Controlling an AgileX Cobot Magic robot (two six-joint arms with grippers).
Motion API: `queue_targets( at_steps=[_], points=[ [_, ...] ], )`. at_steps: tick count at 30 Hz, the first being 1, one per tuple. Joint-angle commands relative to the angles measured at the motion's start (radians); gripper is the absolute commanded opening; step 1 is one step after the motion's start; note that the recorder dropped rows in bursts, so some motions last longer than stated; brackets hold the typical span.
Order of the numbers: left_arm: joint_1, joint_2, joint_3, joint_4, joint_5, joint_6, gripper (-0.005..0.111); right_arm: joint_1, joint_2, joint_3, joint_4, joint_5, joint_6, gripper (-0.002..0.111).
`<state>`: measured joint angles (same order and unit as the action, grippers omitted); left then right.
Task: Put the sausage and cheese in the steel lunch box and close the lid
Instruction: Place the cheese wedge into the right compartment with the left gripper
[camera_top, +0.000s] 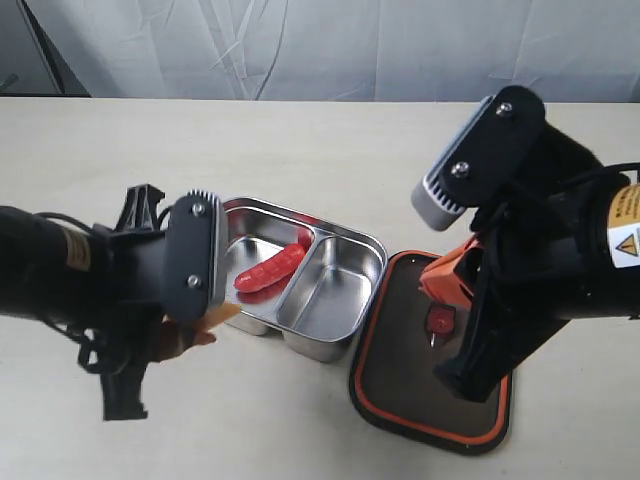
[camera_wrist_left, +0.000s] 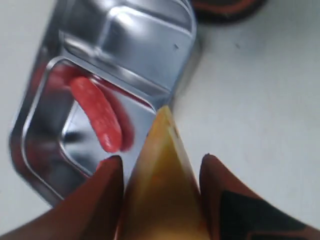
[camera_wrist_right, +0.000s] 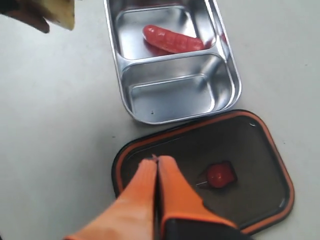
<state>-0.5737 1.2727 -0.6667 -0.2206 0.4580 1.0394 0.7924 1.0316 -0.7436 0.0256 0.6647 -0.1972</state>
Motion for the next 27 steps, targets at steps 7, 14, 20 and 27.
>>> queue_targets(
  at_steps=[7, 14, 20, 27],
  points=[
    [-0.007, 0.184, -0.13, -0.322, -0.154, -0.019, 0.0, 0.0, -0.203, -0.003, -0.43, 0.072, 0.527, 0.0],
    [-0.007, 0.365, -0.257, -0.441, -0.152, -0.01, 0.0, 0.0, -0.286, -0.003, -0.393, 0.181, 0.583, 0.0],
    [-0.007, 0.493, -0.353, -0.531, -0.11, -0.012, 0.0, 0.0, -0.293, -0.003, -0.376, 0.204, 0.601, 0.0],
    [-0.007, 0.538, -0.362, -0.6, -0.122, -0.015, 0.005, 0.0, -0.293, -0.003, -0.374, 0.222, 0.619, 0.0]
  ],
)
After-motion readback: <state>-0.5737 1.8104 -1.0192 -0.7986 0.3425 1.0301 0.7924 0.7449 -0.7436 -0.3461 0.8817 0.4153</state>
